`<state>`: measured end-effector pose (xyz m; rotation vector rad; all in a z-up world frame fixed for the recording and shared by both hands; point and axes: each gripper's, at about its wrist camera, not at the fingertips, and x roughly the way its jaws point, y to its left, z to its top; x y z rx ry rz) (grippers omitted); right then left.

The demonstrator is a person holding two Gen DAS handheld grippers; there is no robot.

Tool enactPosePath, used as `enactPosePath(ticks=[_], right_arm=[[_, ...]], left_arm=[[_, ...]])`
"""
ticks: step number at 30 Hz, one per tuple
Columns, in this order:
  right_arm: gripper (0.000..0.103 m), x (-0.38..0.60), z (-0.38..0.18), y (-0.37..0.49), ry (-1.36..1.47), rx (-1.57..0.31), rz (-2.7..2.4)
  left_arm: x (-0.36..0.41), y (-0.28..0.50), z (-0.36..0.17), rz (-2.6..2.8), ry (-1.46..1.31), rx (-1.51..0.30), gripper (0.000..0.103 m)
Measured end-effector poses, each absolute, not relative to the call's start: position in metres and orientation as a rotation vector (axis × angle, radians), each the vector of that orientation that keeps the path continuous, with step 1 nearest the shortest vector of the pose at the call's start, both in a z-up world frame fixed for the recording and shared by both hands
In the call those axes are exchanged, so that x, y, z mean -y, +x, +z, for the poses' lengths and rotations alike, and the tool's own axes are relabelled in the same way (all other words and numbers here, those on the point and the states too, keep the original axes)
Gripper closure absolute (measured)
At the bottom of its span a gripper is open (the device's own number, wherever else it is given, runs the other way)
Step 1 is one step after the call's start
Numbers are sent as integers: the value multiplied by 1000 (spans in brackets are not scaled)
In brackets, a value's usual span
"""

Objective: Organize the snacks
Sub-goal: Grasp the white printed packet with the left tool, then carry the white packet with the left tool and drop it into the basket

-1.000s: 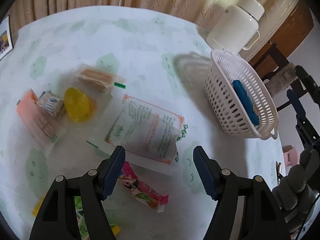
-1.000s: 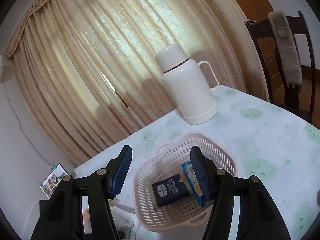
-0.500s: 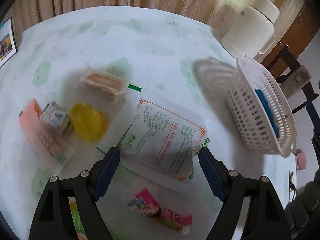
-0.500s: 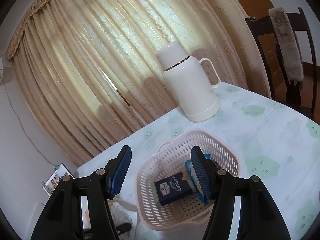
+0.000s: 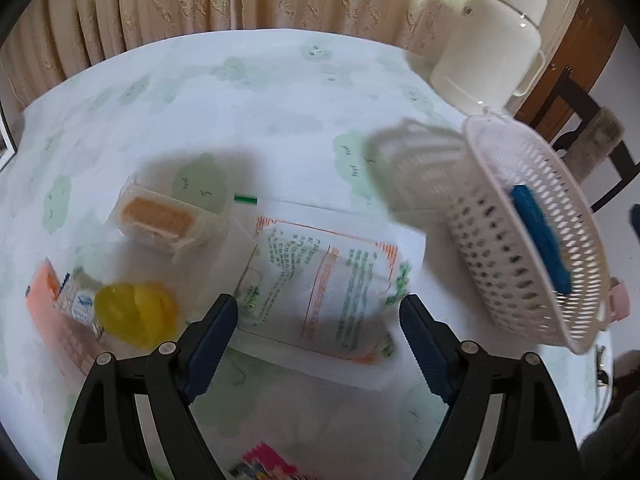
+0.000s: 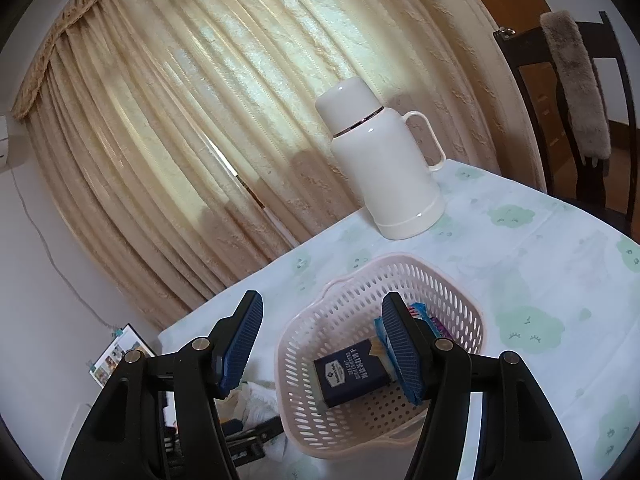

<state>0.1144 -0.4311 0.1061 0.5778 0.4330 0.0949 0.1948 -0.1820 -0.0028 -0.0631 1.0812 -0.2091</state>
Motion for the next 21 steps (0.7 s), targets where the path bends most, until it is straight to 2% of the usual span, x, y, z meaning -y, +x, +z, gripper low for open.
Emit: enactPosePath(ticks=[13,15,17,20,21], right_arm=[[40,429,105,116,584,-447,121],[40,428,105,116,584,-447,120],[40,428,105,116,584,-447,121],[40,428,105,116,584,-446,121],[40,428,105,116,582,-446,121]], left_arm=[[195,202,-7,-209,84,-1042,23],[195,206,-8,-210,85,-1035,28],[197,205,-6,-225,100,-1014,41],[203,200,-2,-237,128,-978,55],[204,197,0,-236,136,-964,56]])
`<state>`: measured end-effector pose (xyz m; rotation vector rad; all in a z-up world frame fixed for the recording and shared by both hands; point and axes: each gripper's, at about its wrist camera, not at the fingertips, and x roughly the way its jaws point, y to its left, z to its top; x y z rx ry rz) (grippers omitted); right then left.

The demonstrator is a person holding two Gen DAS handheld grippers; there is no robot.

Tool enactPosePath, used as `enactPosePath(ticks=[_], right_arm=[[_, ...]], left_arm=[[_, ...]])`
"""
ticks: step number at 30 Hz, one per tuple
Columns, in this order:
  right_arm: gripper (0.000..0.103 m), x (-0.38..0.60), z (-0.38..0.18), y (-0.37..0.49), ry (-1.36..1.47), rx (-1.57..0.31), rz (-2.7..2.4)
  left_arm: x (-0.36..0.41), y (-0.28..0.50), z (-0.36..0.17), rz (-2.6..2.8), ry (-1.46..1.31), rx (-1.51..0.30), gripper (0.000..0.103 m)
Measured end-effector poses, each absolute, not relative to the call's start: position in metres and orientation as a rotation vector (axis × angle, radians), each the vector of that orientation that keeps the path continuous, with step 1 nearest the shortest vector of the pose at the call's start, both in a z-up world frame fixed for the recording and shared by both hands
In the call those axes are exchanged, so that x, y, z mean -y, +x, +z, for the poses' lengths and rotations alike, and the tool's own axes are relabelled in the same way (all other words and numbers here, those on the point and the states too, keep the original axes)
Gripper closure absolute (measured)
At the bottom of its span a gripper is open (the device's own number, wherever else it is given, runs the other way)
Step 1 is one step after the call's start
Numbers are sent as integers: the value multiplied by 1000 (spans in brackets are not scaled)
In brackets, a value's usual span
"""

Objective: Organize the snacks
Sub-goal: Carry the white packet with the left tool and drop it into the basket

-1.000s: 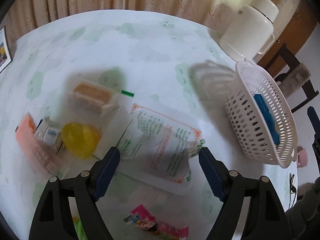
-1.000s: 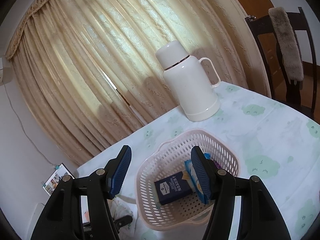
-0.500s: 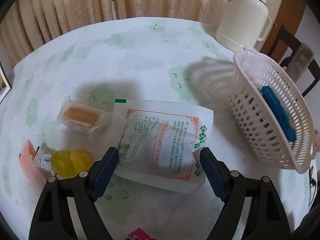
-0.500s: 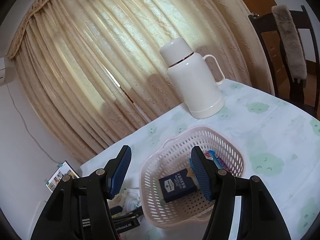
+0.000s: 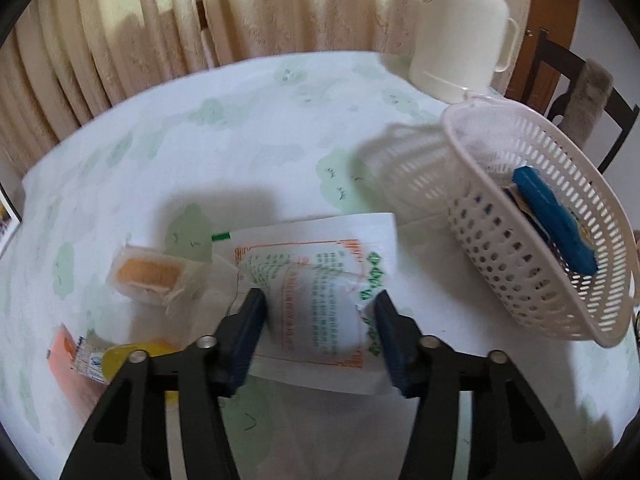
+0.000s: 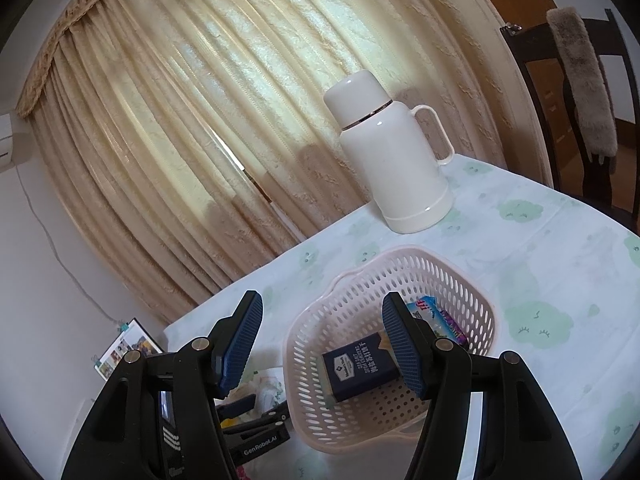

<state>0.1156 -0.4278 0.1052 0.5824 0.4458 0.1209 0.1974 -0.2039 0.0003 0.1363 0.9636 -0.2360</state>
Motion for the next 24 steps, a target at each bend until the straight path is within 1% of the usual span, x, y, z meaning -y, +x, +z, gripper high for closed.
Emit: enactPosePath(ticks=[6,12,20,24], right_arm=[[40,428,105,115,584,-445,120],[40,428,108,115,584,-436,115],[40,437,110,112,607,-415,96],[40,446,112,107,623,-388,61]], left_arm=[[196,186,11,-275,66,-945,57],[198,168,43,-316,35,-879,58],[234,153,85,-441,43,-808,57],[258,158,91,-502,55,-797,57]])
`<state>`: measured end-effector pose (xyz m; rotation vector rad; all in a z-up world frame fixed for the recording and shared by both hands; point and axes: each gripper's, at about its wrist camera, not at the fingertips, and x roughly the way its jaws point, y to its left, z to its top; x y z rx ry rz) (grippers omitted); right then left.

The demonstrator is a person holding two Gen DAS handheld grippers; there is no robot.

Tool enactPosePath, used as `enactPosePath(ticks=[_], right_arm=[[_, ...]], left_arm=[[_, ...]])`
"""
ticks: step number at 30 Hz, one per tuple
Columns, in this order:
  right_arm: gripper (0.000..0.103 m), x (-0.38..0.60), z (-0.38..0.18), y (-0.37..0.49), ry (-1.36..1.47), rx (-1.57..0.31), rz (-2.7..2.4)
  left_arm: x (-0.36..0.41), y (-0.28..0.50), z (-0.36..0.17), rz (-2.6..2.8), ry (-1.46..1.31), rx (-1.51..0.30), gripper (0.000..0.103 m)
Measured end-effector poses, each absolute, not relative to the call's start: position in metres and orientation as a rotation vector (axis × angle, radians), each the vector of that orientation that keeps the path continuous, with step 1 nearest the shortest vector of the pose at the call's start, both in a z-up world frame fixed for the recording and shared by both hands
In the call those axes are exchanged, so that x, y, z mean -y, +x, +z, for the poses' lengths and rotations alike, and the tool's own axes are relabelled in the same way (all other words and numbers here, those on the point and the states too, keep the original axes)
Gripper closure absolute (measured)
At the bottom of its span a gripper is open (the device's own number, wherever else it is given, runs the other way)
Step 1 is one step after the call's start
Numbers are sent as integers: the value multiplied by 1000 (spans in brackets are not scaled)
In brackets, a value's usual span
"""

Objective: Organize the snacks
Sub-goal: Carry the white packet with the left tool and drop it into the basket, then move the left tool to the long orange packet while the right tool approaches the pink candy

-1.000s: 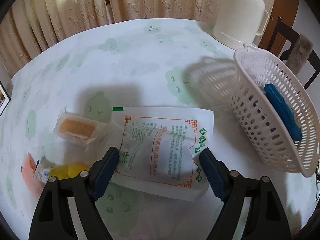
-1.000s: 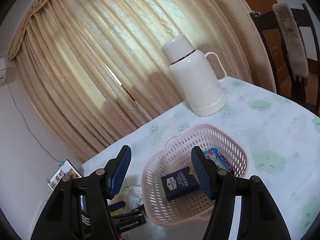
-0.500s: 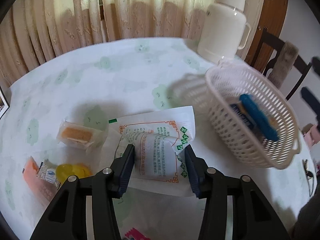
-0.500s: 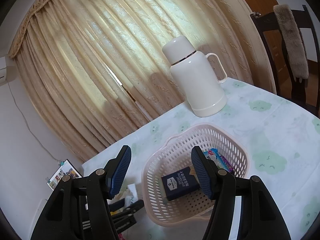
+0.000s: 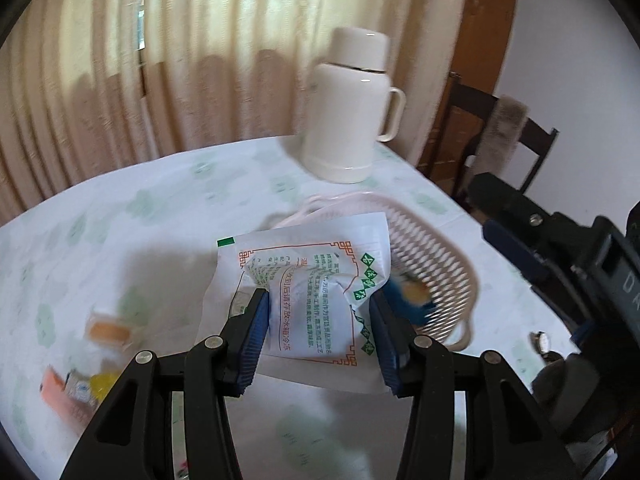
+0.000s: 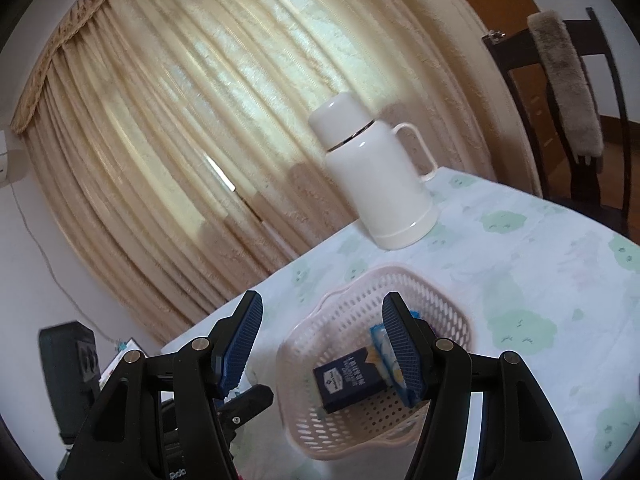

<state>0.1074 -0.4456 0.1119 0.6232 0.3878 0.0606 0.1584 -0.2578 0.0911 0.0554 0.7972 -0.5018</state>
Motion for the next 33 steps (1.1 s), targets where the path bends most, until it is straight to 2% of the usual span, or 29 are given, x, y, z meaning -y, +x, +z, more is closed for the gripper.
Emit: enactPosePath(ticks=[6,7,9,10,11,33], right_arm=[[40,460,114,99,668,-349,17],[40,463,114,98,676,-343,7],[40,467,114,96,690,-334,-3],[40,468,114,95,696,-331,-8],[39,469,114,94,701,-329,-12],[38,434,112,104,565,-378,69]], left_arm=[[287,169,85,-575,55,-828,57],[290,169,84,-589,49,-838,54],[292,171,82,-602,27,-860,39],[293,173,81,-606,7,-868,26],[290,175,81,-599,-21,-869,25],[211,153,85,-454,-87,-845,25]])
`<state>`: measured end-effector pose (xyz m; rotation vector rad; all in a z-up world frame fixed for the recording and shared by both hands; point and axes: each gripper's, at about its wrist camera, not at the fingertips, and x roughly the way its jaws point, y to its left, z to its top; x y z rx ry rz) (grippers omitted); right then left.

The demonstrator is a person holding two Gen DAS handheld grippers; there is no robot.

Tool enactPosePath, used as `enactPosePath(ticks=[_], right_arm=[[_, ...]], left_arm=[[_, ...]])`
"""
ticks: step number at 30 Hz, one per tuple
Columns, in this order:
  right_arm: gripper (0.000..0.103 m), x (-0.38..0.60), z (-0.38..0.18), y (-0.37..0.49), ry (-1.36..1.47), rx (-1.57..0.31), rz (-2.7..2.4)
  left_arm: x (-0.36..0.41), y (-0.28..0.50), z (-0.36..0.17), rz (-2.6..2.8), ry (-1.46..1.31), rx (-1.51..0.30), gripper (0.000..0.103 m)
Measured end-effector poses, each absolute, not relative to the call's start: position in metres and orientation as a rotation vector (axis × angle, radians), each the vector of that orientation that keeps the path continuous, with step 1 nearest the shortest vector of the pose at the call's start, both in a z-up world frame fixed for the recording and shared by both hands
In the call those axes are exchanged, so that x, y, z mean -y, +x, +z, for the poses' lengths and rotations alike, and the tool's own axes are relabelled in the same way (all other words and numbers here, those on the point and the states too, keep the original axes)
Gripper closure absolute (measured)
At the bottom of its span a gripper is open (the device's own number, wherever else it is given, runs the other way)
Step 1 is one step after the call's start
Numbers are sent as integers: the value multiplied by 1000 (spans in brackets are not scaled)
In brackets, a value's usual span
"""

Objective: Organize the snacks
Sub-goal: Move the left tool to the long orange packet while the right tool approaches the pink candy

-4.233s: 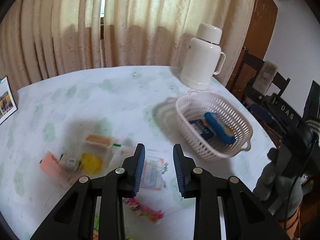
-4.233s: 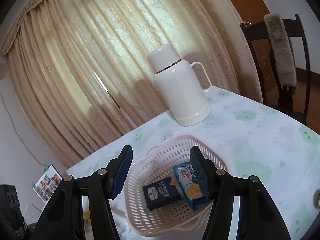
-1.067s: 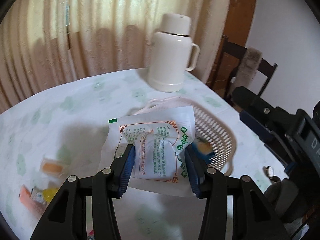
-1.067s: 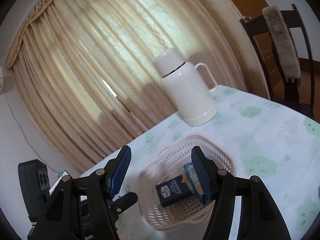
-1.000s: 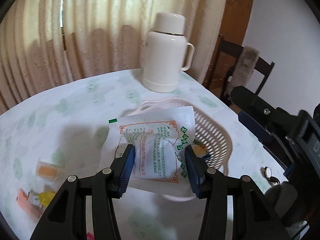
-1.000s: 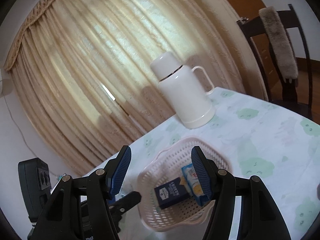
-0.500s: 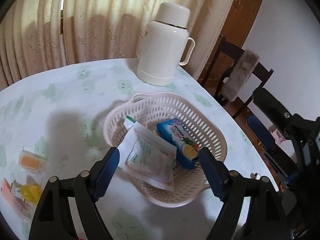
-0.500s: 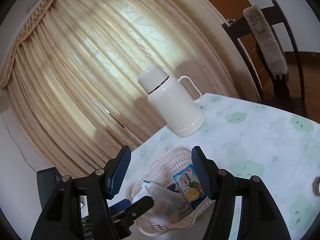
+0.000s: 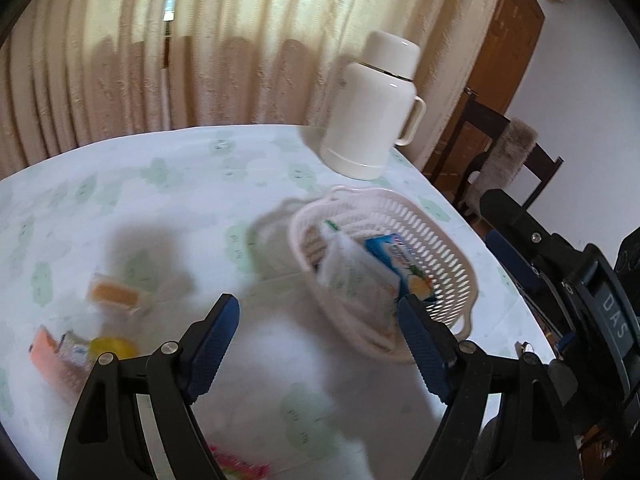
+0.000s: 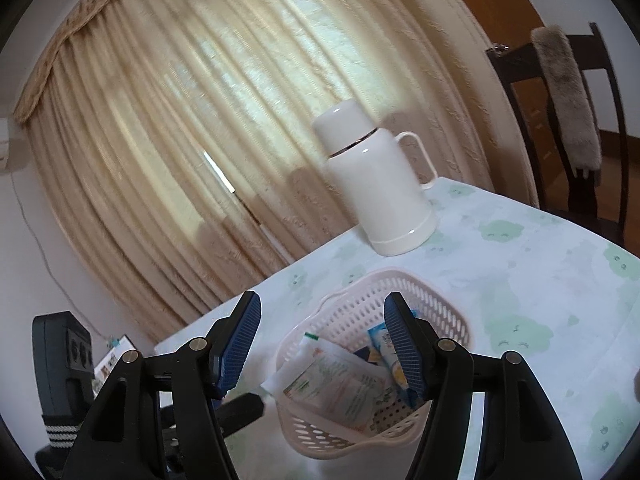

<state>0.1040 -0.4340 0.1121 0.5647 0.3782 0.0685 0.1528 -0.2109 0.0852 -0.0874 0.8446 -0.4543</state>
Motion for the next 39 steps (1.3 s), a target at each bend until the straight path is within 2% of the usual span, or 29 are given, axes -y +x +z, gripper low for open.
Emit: enactPosePath(ticks=[16,26,35,39], right_arm=[[37,372,104,113,383,-457,249],[37,335,91,116,281,-534,358],[37,307,78,119,210,-610,449],[37,299,73,118,185,-636,476]], left_arm=[[99,140,80,-223,-197,-824,25],[34,150,44,-48,-299,-905,25],[25,159,1,6,-309,-1024,25],[34,158,-4,23,-243,-1022,24]])
